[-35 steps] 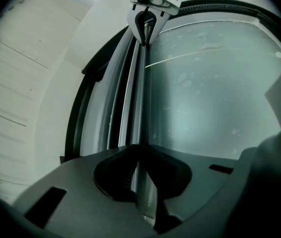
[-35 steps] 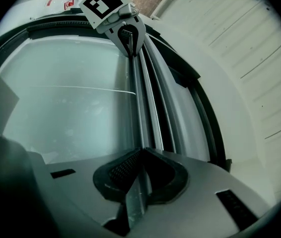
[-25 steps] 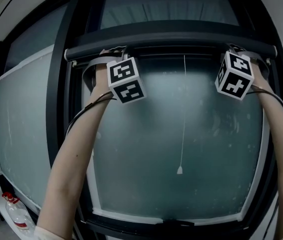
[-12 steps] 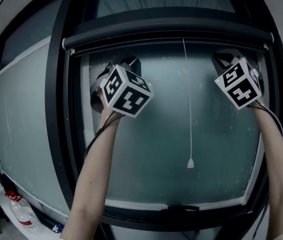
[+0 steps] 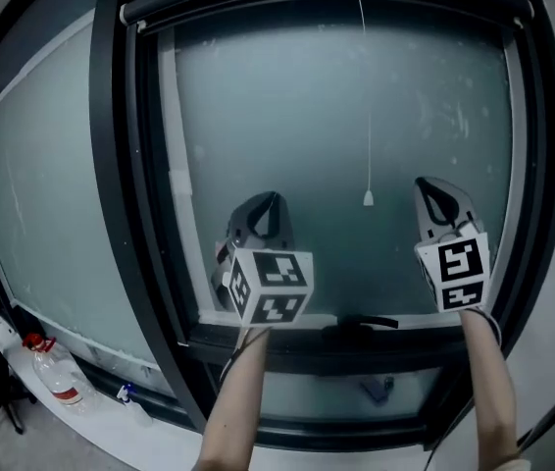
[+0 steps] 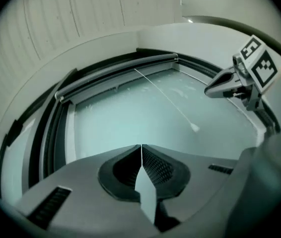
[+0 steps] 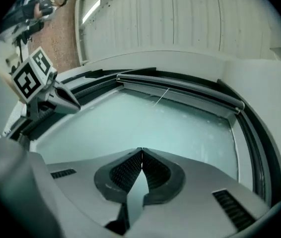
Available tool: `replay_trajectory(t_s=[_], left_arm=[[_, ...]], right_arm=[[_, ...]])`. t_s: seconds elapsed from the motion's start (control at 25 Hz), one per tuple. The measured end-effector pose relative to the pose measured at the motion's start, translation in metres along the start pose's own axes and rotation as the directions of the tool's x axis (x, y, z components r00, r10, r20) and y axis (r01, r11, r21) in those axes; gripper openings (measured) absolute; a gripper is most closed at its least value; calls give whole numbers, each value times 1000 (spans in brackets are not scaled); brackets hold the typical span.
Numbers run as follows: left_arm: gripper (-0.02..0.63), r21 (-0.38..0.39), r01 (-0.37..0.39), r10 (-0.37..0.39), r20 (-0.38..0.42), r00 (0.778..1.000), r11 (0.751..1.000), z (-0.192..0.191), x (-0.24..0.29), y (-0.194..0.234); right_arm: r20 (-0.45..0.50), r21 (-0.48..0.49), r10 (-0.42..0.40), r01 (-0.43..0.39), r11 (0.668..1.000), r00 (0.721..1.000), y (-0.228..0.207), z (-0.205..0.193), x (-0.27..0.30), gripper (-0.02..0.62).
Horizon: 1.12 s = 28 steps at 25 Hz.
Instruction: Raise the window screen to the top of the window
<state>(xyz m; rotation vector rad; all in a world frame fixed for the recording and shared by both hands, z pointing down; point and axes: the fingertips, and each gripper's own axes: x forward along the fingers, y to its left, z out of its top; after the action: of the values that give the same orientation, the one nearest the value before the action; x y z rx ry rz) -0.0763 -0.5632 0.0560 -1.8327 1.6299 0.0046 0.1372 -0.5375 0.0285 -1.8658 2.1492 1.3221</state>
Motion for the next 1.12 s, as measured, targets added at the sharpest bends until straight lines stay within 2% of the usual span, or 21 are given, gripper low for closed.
replay_trajectory(t_s=[0.12, 0.24, 0.32, 0.4, 0.48, 0.56, 0.68, 0.84, 0.92, 1.04, 1.12], left_arm=[[9, -74, 82, -89, -87, 992, 994, -62, -43, -50], [9, -62, 98, -106, -156, 982, 993, -117, -86, -90], [3, -160, 100, -130, -191, 973, 982, -160, -120, -114], [3, -292, 127, -195, -215, 957, 948, -199, -159, -145], [3, -377, 131, -232, -236, 944, 917, -223, -196, -174], [3, -439, 122, -250, -247, 936, 890, -237, -226, -197], [3, -452, 183, -312, -230, 922, 873, -241, -247, -220], [3, -478, 258, -384, -186, 904, 840, -235, -266, -227], [3, -469, 250, -377, -197, 905, 847, -233, -267, -225], [3, -462, 181, -317, -236, 919, 868, -236, -262, -219], [3, -466, 148, -292, -254, 922, 872, -235, -261, -220]], right_arm=[[-42, 166, 71, -63, 984, 997, 60, -40, -61, 8], [-76, 278, 93, -68, 958, 993, 107, -73, -118, 8], [-104, 340, 84, -44, 939, 991, 135, -101, -155, 8], [-153, 410, 105, -33, 912, 983, 166, -128, -192, 8], [-200, 457, 145, -39, 889, 969, 192, -145, -224, 8], [-244, 508, 174, -27, 861, 954, 210, -158, -249, 8], [-280, 582, 227, -24, 813, 933, 235, -173, -273, 8], [-296, 581, 307, -85, 810, 905, 254, -172, -296, 8], [-296, 595, 306, -75, 800, 905, 248, -168, -303, 8], [-296, 627, 297, -50, 778, 908, 246, -168, -308, 8], [-298, 646, 293, -34, 763, 908, 248, -166, -308, 8]])
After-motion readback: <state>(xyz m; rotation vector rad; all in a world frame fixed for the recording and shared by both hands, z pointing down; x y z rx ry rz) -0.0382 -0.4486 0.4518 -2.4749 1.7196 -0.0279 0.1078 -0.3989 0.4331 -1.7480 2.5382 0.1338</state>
